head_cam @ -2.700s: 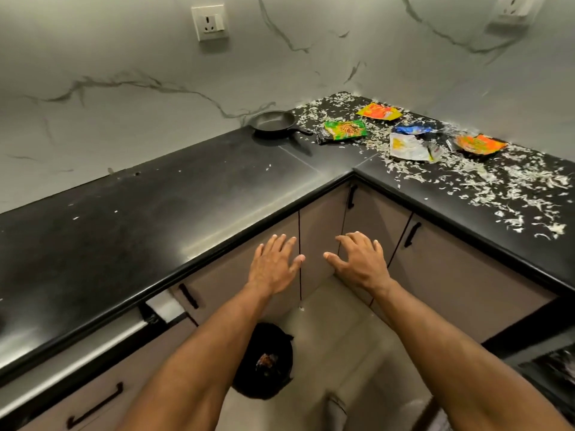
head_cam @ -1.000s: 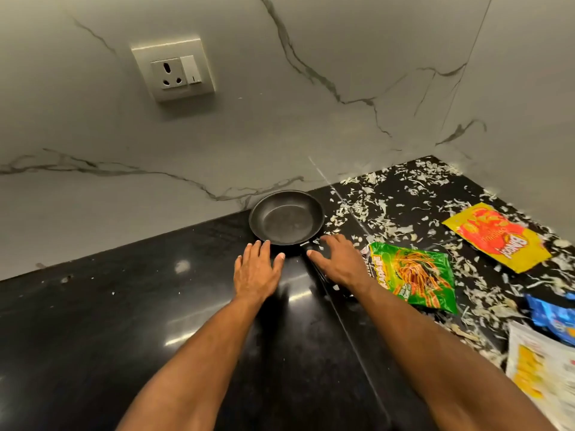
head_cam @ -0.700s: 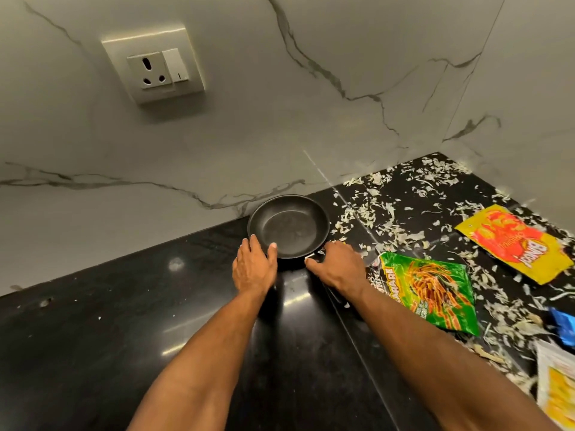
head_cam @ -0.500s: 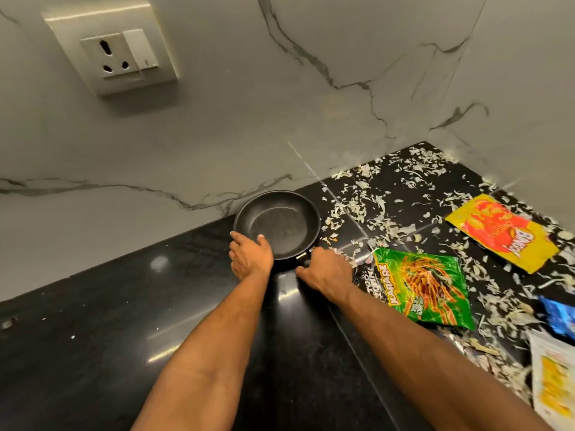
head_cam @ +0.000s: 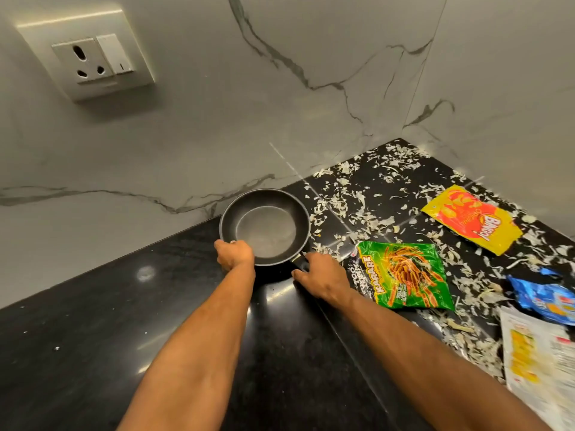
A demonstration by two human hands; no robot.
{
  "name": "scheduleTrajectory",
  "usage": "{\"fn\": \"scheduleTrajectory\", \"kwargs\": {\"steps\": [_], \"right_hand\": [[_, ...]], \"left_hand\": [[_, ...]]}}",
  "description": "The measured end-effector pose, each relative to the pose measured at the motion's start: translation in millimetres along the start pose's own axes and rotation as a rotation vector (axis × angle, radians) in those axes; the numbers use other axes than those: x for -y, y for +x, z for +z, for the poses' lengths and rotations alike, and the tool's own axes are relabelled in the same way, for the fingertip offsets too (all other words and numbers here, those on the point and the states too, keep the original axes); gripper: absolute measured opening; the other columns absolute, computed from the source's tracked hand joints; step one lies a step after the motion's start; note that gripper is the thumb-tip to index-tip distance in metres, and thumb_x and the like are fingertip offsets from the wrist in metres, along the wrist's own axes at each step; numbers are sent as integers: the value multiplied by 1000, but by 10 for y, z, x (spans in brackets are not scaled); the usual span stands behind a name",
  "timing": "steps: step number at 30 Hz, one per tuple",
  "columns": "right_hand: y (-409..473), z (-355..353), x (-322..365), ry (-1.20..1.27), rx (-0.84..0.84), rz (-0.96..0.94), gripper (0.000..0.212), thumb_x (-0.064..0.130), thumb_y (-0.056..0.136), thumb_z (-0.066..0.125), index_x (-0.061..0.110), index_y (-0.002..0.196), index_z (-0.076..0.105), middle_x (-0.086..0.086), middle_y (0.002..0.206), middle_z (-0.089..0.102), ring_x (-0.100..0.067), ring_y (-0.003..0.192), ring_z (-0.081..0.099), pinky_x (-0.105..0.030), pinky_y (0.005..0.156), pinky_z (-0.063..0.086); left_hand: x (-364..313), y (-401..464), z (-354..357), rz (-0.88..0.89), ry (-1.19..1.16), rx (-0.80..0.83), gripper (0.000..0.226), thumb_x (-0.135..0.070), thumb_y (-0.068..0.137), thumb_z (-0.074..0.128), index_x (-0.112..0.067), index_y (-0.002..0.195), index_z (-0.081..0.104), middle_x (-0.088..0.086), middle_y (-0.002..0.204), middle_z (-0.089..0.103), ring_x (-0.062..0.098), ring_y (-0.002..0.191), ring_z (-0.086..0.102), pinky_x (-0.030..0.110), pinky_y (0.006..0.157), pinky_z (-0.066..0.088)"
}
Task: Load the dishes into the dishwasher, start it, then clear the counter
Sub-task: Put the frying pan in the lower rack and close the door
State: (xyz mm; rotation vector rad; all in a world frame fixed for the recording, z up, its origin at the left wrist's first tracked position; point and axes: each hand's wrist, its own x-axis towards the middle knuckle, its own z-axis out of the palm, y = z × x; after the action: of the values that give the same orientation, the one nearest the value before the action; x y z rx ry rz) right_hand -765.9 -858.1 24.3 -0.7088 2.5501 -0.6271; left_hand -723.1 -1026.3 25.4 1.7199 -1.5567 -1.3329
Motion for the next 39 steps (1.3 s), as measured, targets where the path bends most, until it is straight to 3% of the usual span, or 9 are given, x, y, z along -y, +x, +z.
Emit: {"fn": "scheduleTrajectory", "kwargs": {"steps": [9,15,18,27,39], "right_hand": [[-520,-303,-288,-33,-120,-72,32,45,83,60,17,98,61,-8,99,69,-29,92,64,-31,71,47],[-881,-372,-560,-24,-163,-37,26,45,83,61,20,92,60,-5,95,68,-21,76,52,-27,64,36],[-1088,-379,-693,-22,-182,-15,28,45,83,62,19,92,60,-6,94,68,-23,78,56,-27,65,37],[-1812,-295,-1031,8,-343,179,31,49,82,61,20,92,62,-5,93,69,-26,88,64,-33,71,46],[-3118,27,-1362,77,-495,426,35,45,81,64,29,111,64,-3,98,70,-25,92,65,-29,67,43]], "left_hand": [[154,-535,-74,36,-246,-73,38,-30,102,44,1,121,57,22,120,61,37,109,59,46,94,49],[273,-938,-83,77,-216,-64,37,-31,102,44,0,116,59,21,116,64,38,106,61,47,91,51],[358,-1127,-69,92,-185,-46,36,-30,101,46,1,112,61,23,114,64,39,106,60,48,91,50],[532,-1727,-4,217,-81,165,40,-29,102,45,6,112,59,27,118,62,42,110,57,44,90,45],[1096,-2676,-176,325,48,452,40,-28,102,43,6,112,60,27,118,62,42,110,57,41,87,44]]}}
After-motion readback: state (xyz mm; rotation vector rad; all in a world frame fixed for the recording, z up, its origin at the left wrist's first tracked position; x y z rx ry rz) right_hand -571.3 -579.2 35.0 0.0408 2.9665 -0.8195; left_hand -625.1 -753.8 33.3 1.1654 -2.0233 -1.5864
